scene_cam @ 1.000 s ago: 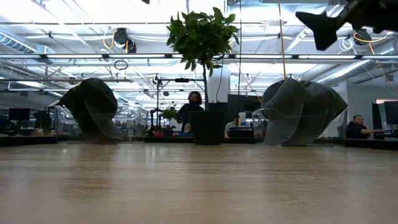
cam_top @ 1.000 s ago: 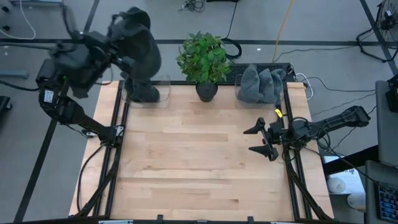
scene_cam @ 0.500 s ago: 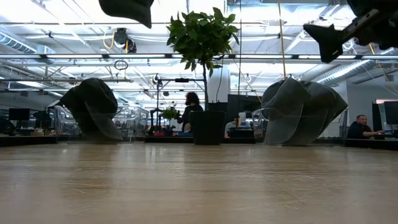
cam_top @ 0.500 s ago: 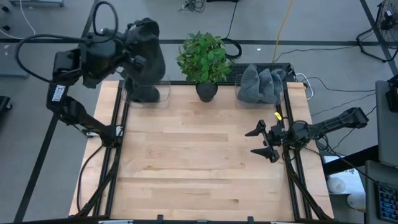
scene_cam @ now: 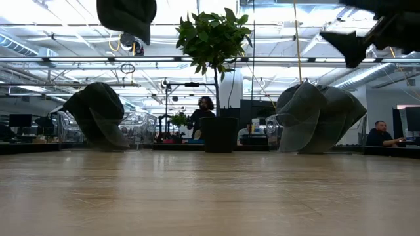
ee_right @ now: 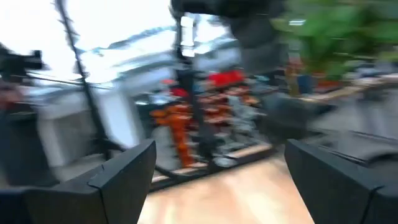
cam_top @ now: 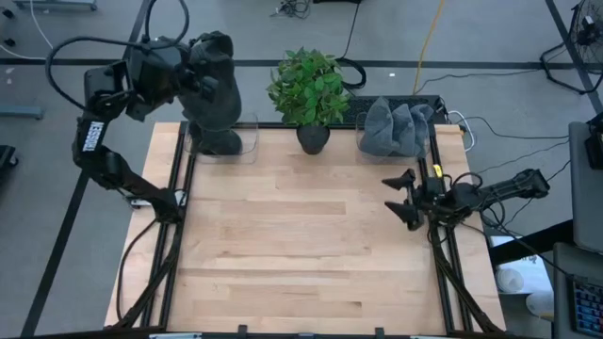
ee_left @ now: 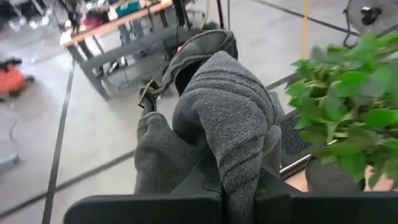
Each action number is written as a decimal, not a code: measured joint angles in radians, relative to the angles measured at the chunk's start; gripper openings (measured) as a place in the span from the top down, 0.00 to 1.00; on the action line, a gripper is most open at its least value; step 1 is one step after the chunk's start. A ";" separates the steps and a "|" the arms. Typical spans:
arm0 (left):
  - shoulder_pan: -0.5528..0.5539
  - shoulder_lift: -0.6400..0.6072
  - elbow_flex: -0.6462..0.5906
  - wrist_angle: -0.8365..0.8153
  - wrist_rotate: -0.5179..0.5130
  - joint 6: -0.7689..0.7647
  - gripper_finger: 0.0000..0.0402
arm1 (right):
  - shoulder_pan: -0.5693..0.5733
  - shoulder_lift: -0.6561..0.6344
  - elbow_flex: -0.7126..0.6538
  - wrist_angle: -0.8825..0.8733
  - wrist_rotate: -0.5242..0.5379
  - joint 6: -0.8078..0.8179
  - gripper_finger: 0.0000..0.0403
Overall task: Pick & Place hat
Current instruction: Put the black cap into the left transparent bin
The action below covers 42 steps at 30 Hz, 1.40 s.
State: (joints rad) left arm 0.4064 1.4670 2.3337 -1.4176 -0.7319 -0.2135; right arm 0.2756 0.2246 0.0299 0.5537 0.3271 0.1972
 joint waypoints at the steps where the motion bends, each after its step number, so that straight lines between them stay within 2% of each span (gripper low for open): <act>1: 0.024 0.000 -0.003 -0.004 0.020 -0.005 1.00 | 0.000 -0.007 0.000 -0.016 0.047 -0.003 0.14; 4: 0.099 -0.003 -0.035 -0.004 0.109 -0.014 1.00 | 0.000 -0.016 -0.001 -0.025 0.203 -0.033 0.14; 8: 0.201 0.000 -0.114 0.011 0.231 0.015 1.00 | 0.000 -0.016 -0.002 -0.025 0.463 -0.106 0.15; 11: 0.254 -0.002 -0.208 0.095 0.321 0.024 1.00 | 0.000 -0.016 -0.002 -0.019 0.555 -0.089 0.14; 21: 0.314 -0.003 -0.500 0.502 0.537 0.078 1.00 | 0.000 -0.016 -0.003 -0.012 0.563 -0.082 0.15; 27: 0.338 -0.068 -0.634 0.596 0.487 0.067 1.00 | 0.000 -0.016 -0.004 -0.012 0.563 -0.082 0.15; 32: 0.381 -0.165 -0.767 0.664 0.435 -0.015 1.00 | 0.000 -0.016 -0.004 -0.012 0.562 -0.082 0.15; 42: 0.386 -0.275 -1.018 1.013 0.437 -0.159 1.00 | 0.000 -0.016 -0.004 -0.012 0.562 -0.082 0.14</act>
State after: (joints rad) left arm 0.7929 1.1918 1.3160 -0.4042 -0.2948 -0.3724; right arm 0.2756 0.2085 0.0261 0.5415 0.8890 0.1150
